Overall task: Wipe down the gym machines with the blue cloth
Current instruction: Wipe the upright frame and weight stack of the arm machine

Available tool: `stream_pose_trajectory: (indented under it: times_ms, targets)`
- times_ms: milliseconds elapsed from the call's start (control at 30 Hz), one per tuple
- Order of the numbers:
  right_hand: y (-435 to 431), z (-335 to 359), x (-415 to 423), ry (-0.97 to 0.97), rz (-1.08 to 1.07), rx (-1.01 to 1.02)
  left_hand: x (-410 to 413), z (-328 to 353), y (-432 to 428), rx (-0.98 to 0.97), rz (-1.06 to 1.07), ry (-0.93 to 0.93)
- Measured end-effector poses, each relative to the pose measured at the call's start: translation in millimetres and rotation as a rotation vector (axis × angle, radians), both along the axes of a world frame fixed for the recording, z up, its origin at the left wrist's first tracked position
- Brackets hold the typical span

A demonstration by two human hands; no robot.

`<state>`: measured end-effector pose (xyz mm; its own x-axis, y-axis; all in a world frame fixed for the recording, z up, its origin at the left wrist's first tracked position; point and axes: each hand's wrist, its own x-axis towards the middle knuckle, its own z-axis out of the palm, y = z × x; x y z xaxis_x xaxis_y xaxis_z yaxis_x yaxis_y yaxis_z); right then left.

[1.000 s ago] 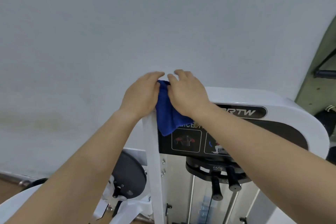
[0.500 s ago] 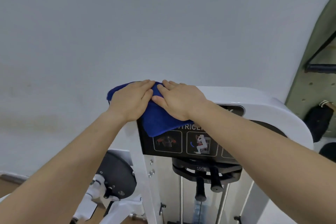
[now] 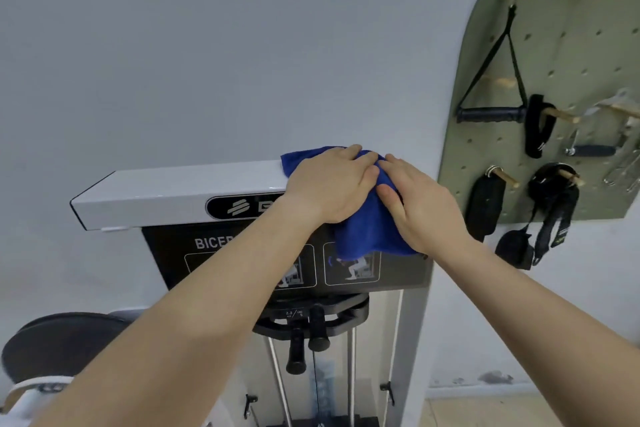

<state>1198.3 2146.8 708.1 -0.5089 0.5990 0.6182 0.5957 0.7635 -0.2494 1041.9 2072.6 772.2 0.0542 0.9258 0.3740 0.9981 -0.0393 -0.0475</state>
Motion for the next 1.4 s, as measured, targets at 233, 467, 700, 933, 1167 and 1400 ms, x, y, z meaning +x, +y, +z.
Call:
stream_pose_trajectory:
  times_ms: [233, 467, 700, 933, 1167, 1400]
  targets:
    - [0.0, -29.5, 25.9, 0.26, -0.072, -0.204, 41.7, -5.4, 32.7, -0.054, -0.115, 0.33]
    - [-27.9, 24.4, -29.4, -0.113, -0.079, 0.026, -30.7, -1.9, -22.8, 0.012, 0.006, 0.055]
    - [-77.2, 44.3, -137.7, -0.327, 0.028, 0.185, -135.3, -7.8, -89.0, 0.048, 0.164, -0.047]
    - [-114.6, 47.1, -224.6, -0.356, 0.084, 0.145, -211.8, -11.5, -134.7, 0.097, 0.237, -0.134]
    - [-119.7, 45.9, -241.4, -0.346, 0.135, 0.156, -227.1, -16.0, -145.7, 0.151, 0.328, -0.183]
    - [-82.8, 39.9, -162.5, -0.33, 0.093, 0.235, -157.0, -17.0, -107.0, 0.159, 0.276, -0.099]
